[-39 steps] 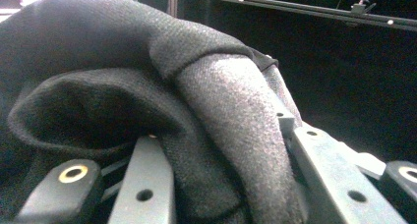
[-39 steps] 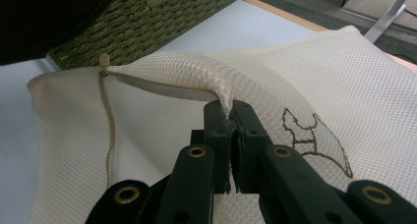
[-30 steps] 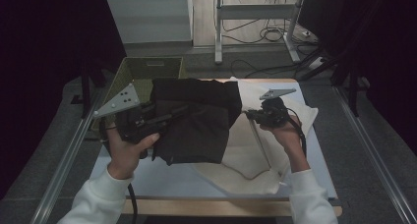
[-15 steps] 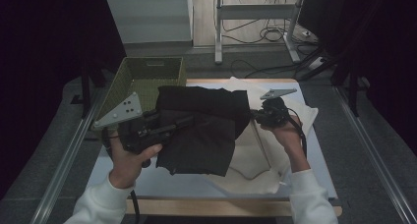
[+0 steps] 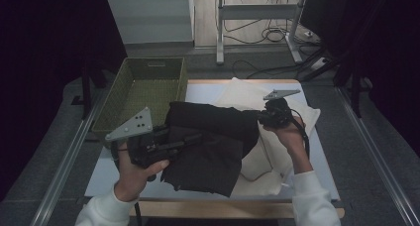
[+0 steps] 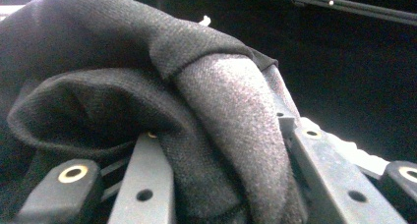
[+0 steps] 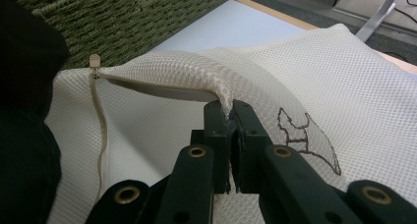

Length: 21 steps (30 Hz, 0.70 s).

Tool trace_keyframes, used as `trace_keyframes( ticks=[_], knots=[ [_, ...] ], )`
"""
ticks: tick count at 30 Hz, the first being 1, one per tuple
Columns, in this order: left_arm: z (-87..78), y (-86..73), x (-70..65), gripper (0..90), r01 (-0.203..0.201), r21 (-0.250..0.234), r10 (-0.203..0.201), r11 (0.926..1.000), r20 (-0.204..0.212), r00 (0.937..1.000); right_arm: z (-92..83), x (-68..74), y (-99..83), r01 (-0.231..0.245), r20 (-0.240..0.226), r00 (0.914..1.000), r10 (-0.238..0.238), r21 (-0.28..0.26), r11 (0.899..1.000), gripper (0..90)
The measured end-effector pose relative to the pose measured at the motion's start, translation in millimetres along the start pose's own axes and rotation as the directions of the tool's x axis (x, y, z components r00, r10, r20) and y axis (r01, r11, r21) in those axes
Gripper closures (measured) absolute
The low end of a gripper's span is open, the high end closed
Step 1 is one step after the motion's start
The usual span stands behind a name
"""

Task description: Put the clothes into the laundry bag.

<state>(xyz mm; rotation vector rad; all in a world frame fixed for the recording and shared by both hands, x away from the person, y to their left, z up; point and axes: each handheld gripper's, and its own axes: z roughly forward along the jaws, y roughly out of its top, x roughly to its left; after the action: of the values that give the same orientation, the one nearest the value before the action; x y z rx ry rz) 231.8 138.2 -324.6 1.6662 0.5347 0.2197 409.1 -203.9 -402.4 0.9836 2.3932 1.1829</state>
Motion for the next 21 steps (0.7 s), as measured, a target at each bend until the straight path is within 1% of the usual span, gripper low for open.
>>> trace_keyframes(
  ticks=[10, 15, 21],
  knots=[
    [15.2, -14.1, 5.1, 66.9, 0.018, 0.055, -0.019, 0.9983, 0.002, 0.9998, -3.8, 0.1, 1.2, -0.002, -0.002, 1.0, 0.002, -0.011, 1.0, 86.0],
    [21.4, -17.5, 7.9, 67.0, 0.023, 0.067, -0.023, 0.9975, 0.001, 0.9997, -5.2, 0.9, 1.9, -0.001, -0.004, 1.0, 0.001, -0.016, 1.0, 86.0],
    [28.8, -23.6, 12.6, 66.9, 0.043, 0.088, -0.044, 0.9952, 0.0, 0.9991, -5.7, 0.8, 2.0, -0.001, -0.006, 1.0, 0.001, -0.017, 1.0, 86.1]
  ],
)
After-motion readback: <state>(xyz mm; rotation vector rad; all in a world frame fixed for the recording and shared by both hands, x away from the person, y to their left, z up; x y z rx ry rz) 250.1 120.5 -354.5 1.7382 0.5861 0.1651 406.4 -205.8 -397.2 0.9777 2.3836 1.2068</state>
